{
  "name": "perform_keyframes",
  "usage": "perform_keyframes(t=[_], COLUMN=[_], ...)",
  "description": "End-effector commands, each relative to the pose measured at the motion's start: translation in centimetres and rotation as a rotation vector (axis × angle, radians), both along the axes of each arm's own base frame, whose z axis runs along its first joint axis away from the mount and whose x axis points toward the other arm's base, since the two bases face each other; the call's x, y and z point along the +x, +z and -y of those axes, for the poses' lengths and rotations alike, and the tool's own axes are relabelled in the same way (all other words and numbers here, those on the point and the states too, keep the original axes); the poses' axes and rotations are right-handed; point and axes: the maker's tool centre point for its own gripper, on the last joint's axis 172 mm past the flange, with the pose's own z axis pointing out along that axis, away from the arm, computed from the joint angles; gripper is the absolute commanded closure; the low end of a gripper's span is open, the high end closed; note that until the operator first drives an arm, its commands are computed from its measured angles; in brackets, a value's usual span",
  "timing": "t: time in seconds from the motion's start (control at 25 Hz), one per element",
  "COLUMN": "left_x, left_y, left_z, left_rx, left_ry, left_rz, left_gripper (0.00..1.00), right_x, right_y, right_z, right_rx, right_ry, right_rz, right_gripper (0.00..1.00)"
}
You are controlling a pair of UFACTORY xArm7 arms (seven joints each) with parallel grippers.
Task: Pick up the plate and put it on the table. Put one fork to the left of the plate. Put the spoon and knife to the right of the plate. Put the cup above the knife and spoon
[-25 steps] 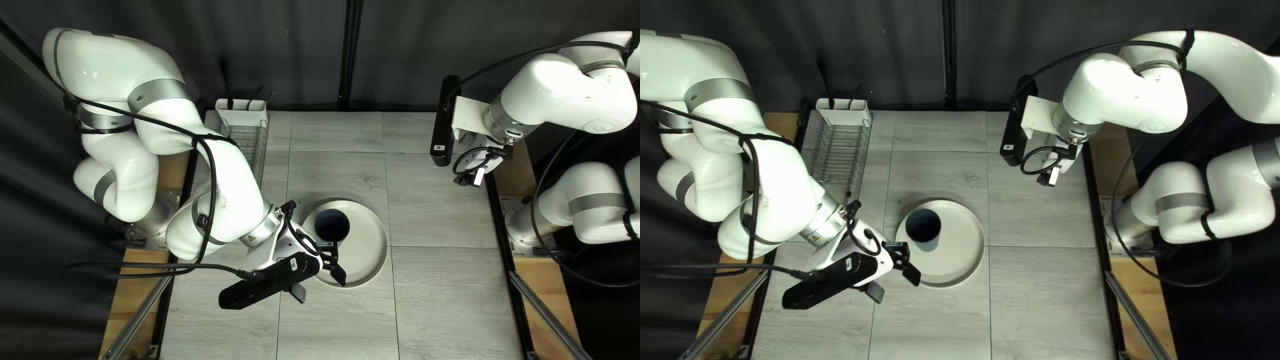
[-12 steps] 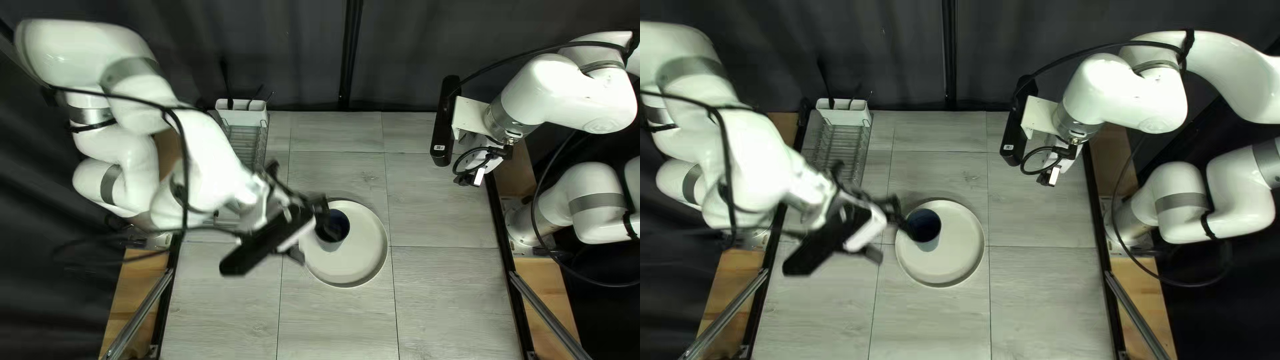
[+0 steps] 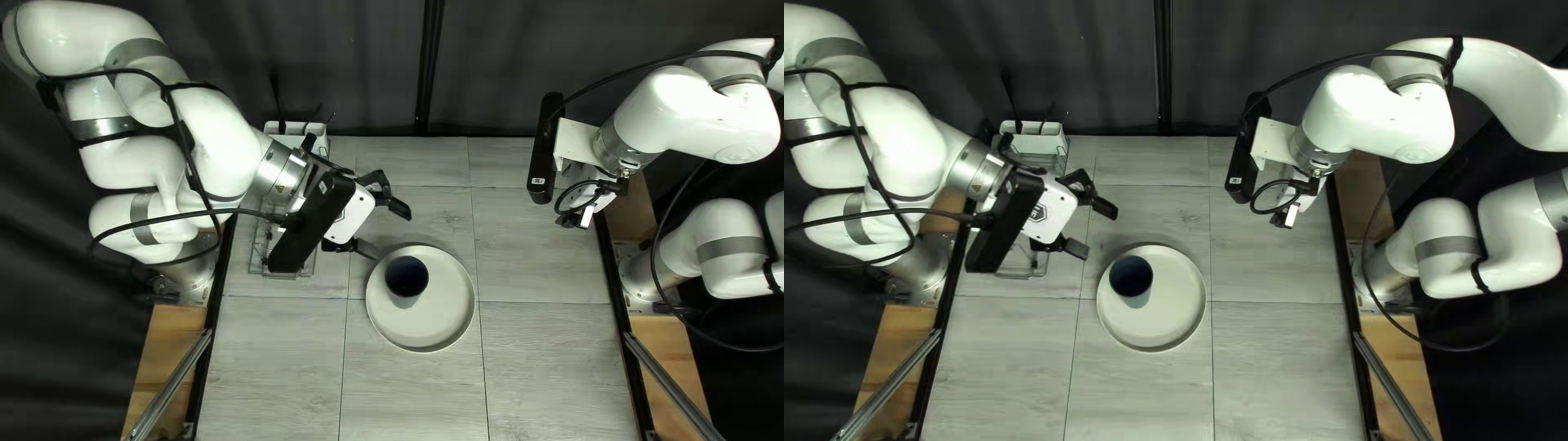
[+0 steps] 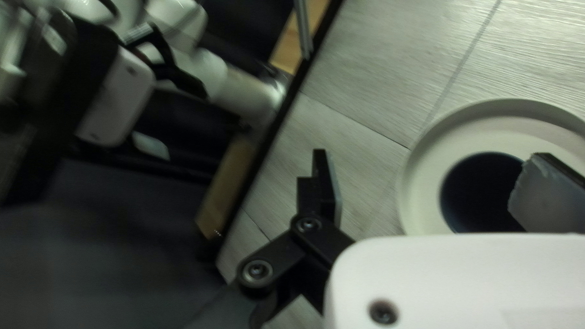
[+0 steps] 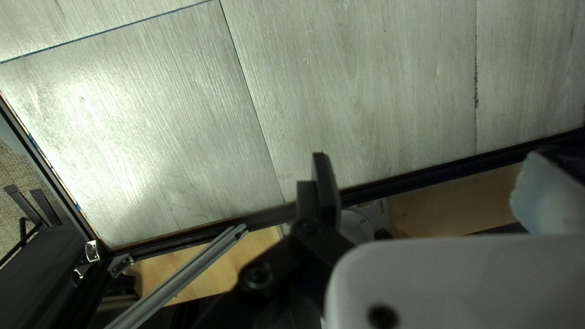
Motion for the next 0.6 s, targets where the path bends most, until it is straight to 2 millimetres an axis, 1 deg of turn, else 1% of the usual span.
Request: perform_keyframes(t=[0.04, 0.16, 0.28, 0.44, 0.48, 0.52, 0.6], left_x=[1.2, 2.6, 3.4, 4.1, 4.3, 4.3, 4.2], left_y=[0.7, 1.9, 2.8, 3.5, 3.8, 3.9, 4.4], left_z=[1.5, 2.6, 3.7, 5.1, 5.6, 5.7, 6.2], left_rx=[0.024, 0.064, 0.118, 0.190, 0.217, 0.229, 0.263], left_ry=[-0.110, -0.241, -0.375, -0.530, -0.594, -0.621, -0.727], left_rz=[0.075, 0.144, 0.204, 0.274, 0.302, 0.313, 0.354], left_gripper=[0.00, 0.00, 0.00, 0.00, 0.00, 0.00, 0.00], right_x=[0.0, 0.0, 0.0, 0.0, 0.0, 0.0, 0.0], right_y=[0.0, 0.0, 0.0, 0.0, 0.0, 0.0, 0.0], right_z=[0.0, 0.0, 0.0, 0.0, 0.0, 0.0, 0.0], right_rx=[0.000, 0.000, 0.000, 0.000, 0.000, 0.000, 0.000], right_ry=[0.000, 0.000, 0.000, 0.000, 0.000, 0.000, 0.000], right_rz=[0.000, 0.000, 0.000, 0.000, 0.000, 0.000, 0.000], right_gripper=[0.00, 0.00, 0.00, 0.00, 0.00, 0.00, 0.00])
